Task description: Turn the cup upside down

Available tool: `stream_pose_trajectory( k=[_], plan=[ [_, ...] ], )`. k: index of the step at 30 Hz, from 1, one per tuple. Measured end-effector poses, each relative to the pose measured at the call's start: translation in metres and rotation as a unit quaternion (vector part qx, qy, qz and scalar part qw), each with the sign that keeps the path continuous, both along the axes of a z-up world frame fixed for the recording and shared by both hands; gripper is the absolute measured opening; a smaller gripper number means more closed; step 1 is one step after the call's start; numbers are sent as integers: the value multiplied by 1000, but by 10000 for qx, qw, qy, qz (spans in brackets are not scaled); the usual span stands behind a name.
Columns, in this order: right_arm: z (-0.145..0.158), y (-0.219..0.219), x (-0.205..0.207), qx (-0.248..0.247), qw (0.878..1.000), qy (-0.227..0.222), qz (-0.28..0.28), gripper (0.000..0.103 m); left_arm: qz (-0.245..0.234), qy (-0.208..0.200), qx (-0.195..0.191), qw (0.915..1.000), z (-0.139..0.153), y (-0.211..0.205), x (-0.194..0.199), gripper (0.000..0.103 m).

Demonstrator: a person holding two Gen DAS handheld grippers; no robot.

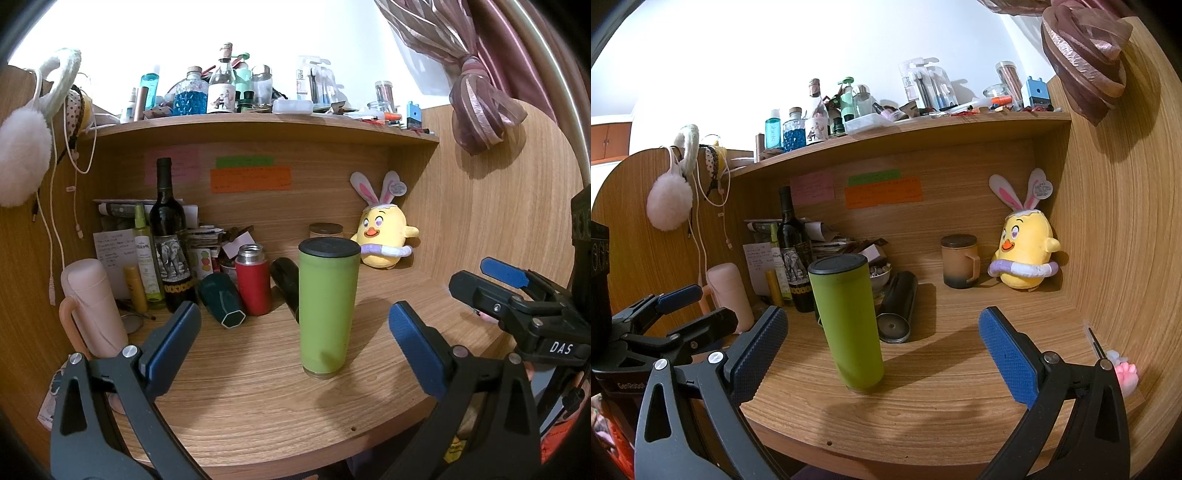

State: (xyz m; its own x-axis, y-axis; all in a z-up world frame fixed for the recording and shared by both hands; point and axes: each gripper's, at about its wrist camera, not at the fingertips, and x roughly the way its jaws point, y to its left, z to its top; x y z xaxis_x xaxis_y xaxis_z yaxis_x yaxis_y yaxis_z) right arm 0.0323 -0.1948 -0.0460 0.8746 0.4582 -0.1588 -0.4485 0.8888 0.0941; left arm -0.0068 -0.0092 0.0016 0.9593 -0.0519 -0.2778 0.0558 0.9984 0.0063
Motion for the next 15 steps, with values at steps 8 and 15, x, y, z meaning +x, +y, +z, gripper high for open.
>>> stream_pose_trajectory(
  k=[8,15],
  plan=[
    [0,-1,0,-5,10000,-3,4,103,-89,91,-109,9999,-1,3,4,103],
    [0,-1,1,-5,10000,13,5,103,-92,130,-140,9998,-2,6,4,103]
  ],
)
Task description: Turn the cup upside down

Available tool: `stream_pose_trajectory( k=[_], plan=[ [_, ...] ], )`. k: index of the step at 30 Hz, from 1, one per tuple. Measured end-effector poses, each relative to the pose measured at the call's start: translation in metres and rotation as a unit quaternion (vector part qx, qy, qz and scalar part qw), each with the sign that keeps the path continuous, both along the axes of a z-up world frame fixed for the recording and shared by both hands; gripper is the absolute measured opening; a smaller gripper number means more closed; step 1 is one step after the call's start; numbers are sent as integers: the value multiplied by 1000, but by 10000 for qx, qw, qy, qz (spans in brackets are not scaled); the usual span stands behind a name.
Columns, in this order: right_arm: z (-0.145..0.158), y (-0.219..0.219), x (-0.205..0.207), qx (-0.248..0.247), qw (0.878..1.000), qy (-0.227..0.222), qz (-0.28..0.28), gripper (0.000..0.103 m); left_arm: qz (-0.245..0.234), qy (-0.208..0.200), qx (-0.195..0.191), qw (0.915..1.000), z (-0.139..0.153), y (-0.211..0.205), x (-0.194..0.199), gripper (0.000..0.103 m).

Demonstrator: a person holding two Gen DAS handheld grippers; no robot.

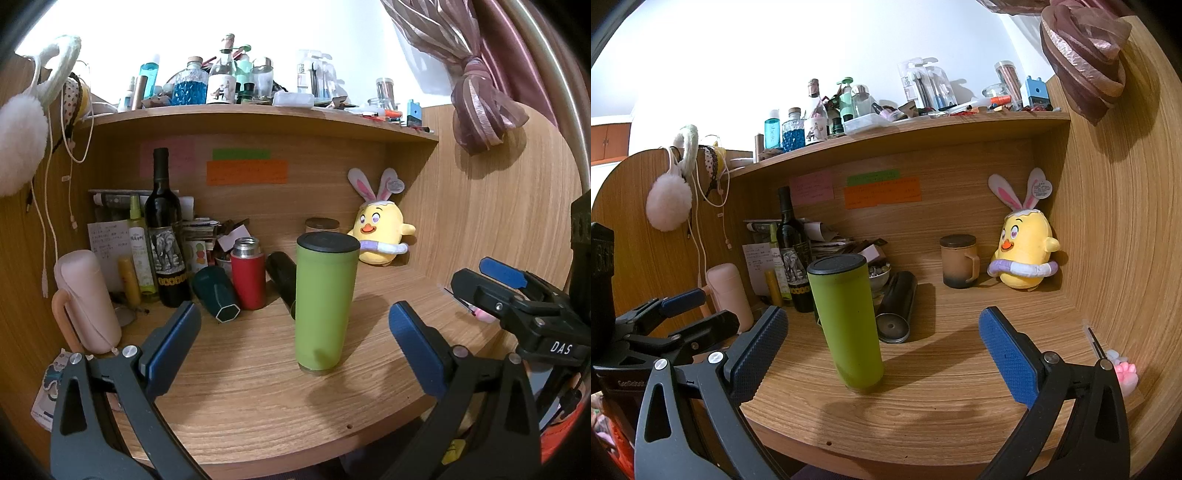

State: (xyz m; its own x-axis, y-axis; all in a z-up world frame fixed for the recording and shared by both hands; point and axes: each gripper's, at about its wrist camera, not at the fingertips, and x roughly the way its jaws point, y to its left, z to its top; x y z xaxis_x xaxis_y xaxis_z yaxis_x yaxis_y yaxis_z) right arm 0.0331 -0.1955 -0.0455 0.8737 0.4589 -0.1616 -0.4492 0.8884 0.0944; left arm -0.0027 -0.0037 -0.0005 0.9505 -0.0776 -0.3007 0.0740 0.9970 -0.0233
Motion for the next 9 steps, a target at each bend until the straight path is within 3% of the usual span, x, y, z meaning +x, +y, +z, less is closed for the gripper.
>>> stream_pose_trajectory(
  k=[9],
  plan=[
    [-4,-2,-1,-9,10000,25,-13,103,-17,46,-6,10000,-1,2,2,103]
  ],
)
